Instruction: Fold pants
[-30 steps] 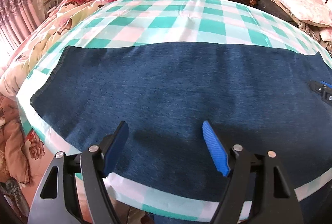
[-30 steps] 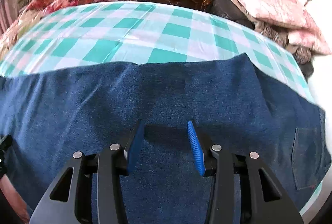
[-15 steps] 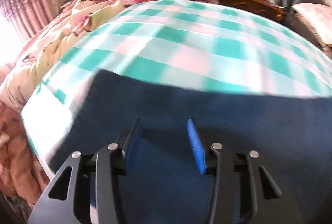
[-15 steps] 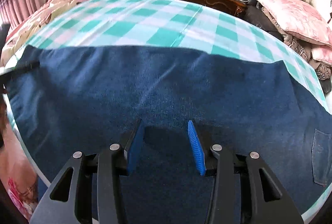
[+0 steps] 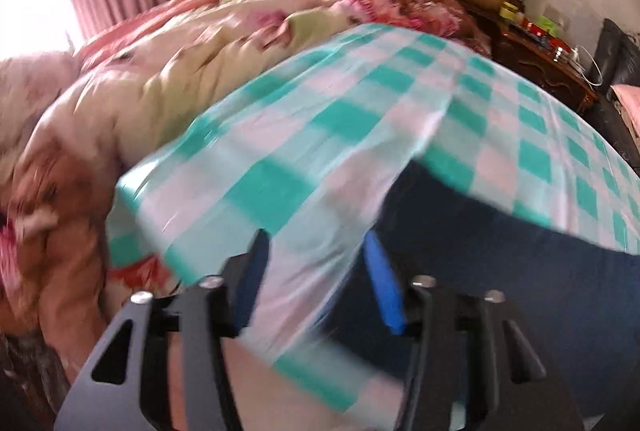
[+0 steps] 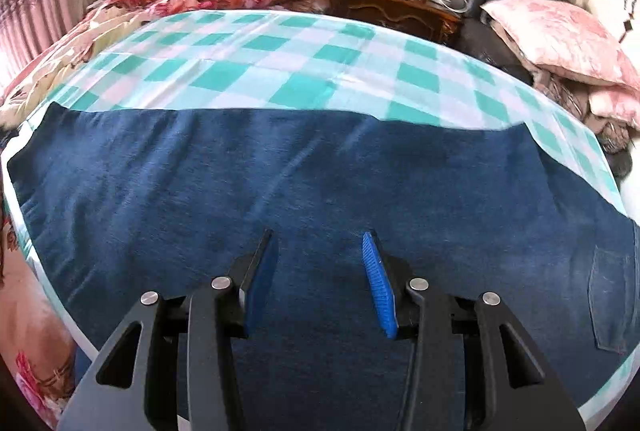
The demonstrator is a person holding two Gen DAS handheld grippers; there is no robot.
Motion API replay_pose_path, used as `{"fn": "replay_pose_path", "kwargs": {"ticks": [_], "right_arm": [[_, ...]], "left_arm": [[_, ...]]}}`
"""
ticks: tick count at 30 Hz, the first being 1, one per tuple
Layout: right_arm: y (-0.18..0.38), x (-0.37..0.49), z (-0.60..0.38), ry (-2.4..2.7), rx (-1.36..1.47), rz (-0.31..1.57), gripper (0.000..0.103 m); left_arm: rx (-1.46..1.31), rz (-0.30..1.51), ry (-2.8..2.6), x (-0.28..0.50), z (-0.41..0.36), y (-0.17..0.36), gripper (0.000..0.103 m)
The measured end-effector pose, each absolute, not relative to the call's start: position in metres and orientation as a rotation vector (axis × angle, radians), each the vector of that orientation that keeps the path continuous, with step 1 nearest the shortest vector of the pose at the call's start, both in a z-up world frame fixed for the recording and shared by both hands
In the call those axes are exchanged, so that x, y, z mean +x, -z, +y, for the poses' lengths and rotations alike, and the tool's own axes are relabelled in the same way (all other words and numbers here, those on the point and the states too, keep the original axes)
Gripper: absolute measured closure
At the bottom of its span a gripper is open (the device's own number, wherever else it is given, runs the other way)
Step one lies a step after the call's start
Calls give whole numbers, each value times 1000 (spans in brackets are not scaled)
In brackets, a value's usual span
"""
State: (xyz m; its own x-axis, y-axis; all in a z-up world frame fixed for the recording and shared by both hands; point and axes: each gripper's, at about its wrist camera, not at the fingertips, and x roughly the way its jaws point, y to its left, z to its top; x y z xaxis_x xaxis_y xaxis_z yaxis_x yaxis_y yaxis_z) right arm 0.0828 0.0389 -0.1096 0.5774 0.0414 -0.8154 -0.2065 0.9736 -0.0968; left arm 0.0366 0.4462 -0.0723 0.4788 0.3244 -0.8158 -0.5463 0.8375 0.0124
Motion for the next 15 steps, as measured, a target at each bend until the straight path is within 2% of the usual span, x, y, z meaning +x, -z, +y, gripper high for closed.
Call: {"fn": "replay_pose_path", "kwargs": {"ticks": [5,9,15], "right_arm": [[121,80,28,-135,-192,976,59],[116,77,24,-128,-175,971,57],[107,64,22,-157,-148,958,57]], "left_arm": [[-258,941,-509,6,432,80,63],[-145,1007,-590,7,415,93,61],[-88,954,-481,3,351,78,62]]}}
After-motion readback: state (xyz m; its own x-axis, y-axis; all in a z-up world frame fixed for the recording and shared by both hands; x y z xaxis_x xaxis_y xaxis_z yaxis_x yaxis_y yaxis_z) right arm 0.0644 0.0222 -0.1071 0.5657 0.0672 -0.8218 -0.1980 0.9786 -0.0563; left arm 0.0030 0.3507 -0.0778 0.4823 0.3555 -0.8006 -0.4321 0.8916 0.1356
